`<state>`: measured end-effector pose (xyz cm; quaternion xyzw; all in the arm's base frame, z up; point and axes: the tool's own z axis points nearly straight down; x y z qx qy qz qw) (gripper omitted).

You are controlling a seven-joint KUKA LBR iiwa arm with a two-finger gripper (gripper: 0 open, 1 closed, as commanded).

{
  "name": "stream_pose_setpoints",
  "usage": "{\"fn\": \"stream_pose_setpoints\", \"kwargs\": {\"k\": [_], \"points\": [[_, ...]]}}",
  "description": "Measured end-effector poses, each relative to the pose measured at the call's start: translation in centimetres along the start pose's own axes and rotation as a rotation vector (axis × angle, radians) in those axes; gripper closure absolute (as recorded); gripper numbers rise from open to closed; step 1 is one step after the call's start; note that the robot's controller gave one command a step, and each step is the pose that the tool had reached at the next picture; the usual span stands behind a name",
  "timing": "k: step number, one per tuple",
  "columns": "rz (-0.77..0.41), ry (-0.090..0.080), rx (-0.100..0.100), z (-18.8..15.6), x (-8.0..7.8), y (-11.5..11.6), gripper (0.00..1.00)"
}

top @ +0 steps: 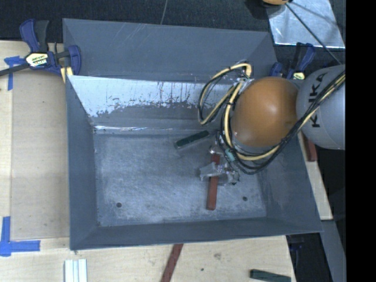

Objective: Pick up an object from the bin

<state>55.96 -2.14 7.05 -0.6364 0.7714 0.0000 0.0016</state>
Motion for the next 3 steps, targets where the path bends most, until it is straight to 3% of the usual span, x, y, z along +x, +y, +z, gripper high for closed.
{"fn": "stream_pose_setpoints", "kwargs": {"k": [3], "points": [[0.000, 0.001, -0.005, -3.1, 0.0, 0.2, 1.00]]}}
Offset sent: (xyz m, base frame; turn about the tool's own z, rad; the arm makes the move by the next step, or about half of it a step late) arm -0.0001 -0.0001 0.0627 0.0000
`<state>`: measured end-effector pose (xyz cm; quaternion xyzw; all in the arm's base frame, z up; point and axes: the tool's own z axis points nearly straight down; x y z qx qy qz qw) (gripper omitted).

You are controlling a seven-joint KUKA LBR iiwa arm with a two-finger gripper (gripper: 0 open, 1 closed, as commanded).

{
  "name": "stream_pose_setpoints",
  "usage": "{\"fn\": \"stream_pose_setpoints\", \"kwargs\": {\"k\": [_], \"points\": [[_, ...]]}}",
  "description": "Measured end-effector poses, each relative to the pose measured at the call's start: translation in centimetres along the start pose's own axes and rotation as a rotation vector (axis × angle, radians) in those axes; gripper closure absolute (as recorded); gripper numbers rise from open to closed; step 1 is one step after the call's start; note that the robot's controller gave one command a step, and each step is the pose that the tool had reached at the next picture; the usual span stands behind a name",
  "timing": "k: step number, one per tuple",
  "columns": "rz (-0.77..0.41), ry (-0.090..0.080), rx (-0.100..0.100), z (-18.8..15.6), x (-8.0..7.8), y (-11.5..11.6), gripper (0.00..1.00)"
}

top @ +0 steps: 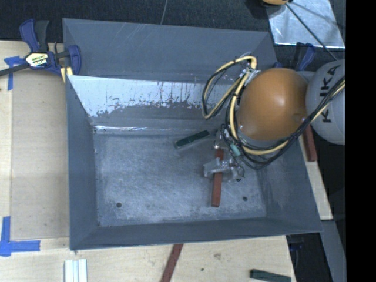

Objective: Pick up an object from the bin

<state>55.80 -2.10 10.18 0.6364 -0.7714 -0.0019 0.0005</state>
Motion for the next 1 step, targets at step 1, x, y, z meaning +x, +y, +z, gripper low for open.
{"fn": "stream_pose_setpoints", "kwargs": {"k": [1], "points": [[0.000, 0.000, 0.004, -1.53, -0.01, -0.12, 1.00]]}}
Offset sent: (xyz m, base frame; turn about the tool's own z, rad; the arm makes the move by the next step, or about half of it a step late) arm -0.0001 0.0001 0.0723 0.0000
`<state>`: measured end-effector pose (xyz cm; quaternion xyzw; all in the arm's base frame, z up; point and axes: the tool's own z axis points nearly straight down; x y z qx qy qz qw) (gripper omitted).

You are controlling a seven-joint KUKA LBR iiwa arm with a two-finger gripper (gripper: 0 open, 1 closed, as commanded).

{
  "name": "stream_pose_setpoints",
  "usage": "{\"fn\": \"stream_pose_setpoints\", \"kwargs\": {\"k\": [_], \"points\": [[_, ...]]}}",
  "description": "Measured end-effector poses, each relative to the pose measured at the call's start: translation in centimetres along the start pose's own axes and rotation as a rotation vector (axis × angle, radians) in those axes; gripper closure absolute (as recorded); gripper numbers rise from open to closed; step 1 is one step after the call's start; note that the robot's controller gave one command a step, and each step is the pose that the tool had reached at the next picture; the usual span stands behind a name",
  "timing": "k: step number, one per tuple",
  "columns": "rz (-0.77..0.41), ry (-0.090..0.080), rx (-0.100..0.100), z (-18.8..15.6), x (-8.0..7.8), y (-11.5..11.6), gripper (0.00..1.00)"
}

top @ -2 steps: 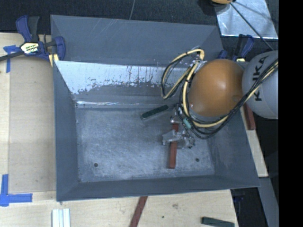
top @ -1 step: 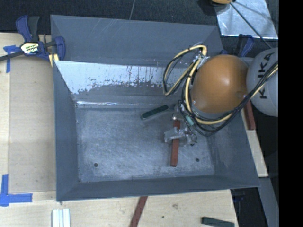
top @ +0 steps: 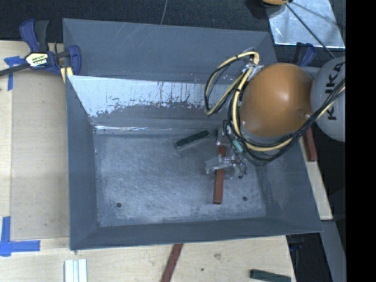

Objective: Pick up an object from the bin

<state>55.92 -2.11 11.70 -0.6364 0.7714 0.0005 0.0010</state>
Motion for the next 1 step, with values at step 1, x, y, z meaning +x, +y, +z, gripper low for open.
{"fn": "stream_pose_setpoints", "kwargs": {"k": [1], "points": [[0.001, 0.000, -0.002, -1.52, -0.02, 0.06, 1.00]]}}
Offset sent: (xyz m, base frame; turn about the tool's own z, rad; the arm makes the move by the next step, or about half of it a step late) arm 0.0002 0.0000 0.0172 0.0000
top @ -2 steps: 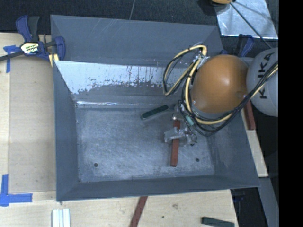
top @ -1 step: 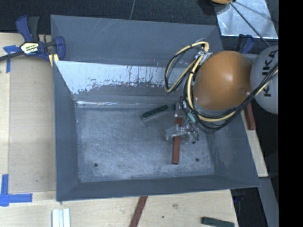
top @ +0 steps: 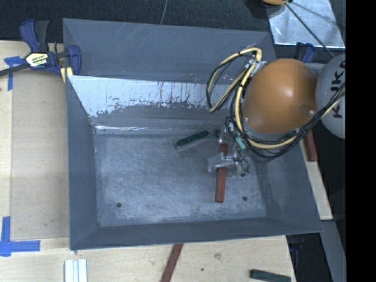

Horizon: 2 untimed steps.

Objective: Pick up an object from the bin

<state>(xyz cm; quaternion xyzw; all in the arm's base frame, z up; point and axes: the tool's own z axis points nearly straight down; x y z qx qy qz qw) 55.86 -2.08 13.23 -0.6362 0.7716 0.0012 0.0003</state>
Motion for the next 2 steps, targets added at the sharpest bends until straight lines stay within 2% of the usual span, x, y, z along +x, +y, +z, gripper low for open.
{"fn": "stream_pose_setpoints", "kwargs": {"k": [2], "points": [[0.000, 0.000, 0.002, -3.4, 0.0, 0.0, 1.00]]}}
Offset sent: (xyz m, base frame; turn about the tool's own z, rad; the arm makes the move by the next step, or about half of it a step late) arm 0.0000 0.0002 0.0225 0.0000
